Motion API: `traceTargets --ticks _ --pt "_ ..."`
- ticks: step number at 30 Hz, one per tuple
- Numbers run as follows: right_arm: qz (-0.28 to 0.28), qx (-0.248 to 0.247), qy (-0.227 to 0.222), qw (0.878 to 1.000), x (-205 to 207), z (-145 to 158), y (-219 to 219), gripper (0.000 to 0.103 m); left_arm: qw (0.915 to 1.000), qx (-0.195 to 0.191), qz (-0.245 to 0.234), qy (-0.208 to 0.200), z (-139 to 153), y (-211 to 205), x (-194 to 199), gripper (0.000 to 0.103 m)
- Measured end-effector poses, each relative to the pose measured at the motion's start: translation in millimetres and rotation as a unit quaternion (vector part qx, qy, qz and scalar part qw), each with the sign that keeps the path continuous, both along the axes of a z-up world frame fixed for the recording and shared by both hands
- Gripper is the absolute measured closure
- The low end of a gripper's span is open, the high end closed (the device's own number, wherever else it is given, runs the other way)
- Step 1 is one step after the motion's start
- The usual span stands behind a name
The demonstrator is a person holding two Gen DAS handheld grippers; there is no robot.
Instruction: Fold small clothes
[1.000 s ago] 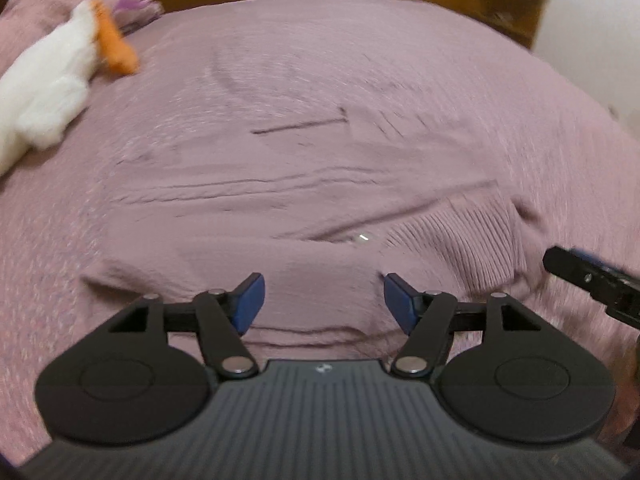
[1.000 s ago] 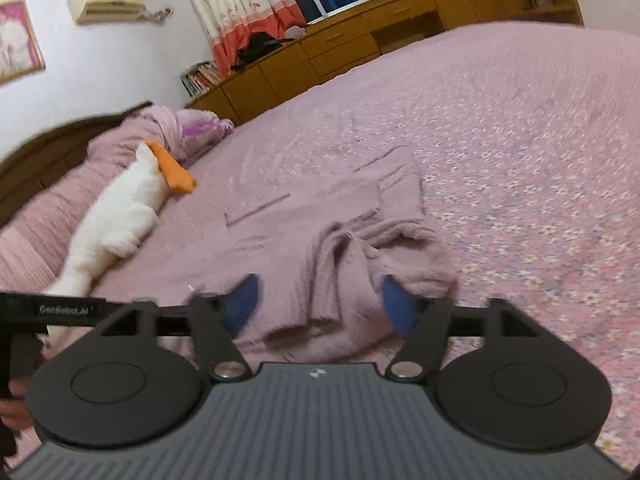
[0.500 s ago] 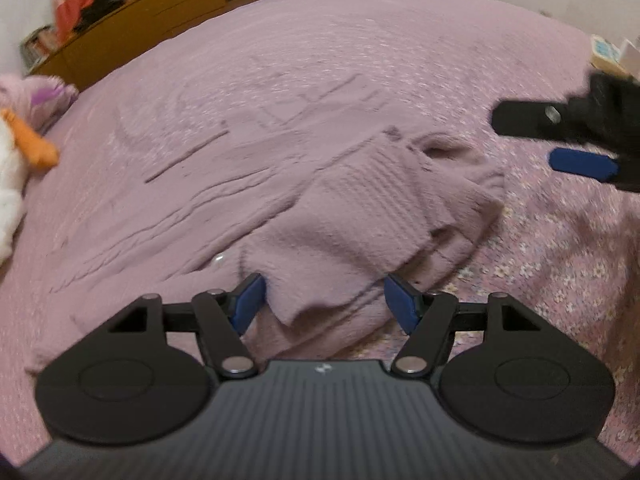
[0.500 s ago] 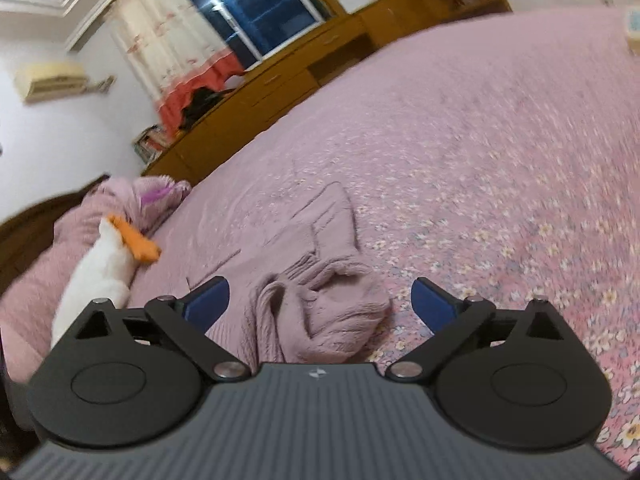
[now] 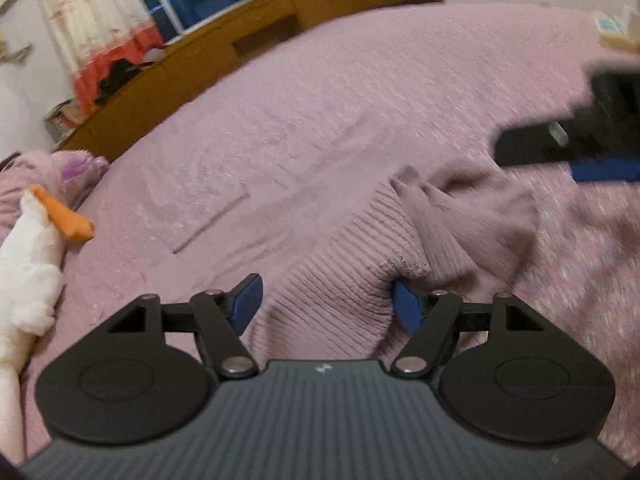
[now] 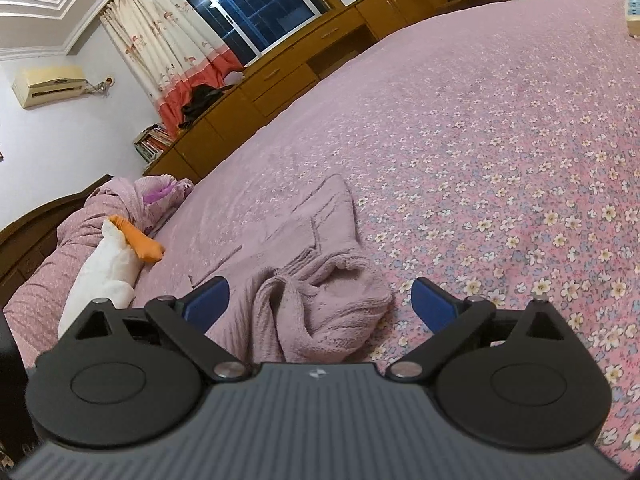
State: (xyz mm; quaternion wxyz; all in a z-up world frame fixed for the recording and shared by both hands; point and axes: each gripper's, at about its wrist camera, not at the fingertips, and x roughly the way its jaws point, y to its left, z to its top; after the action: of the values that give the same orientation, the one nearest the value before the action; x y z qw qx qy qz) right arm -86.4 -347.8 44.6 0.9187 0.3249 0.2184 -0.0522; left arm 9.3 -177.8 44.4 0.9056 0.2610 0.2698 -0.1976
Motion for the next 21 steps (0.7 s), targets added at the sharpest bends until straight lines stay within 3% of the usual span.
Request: traceTargets --ticks 4,7,13,17,21 --pt "0.019 -0.049 -0.005 0.999 2 2 13 0.002 0.9974 -0.063 0.036 0.006 16 24 18 0.031" --pt "0.05 -0.11 -0.007 0.993 6 5 32 0.002 0.9947 -0.086 0.053 0.016 21 41 31 0.032" --pt "0.116 -0.222 -0.009 0.968 19 8 71 0.002 0.9876 -0.125 0.082 0.048 18 69 55 0.032" --pt "0.156 -0.274 -0.024 0.949 22 12 93 0.005 0.9778 -0.162 0.102 0.085 13 86 73 0.032" --pt "0.202 -0.351 -0.045 0.913 21 15 122 0.03 0.9668 -0.199 0.11 0.116 11 98 84 0.033"
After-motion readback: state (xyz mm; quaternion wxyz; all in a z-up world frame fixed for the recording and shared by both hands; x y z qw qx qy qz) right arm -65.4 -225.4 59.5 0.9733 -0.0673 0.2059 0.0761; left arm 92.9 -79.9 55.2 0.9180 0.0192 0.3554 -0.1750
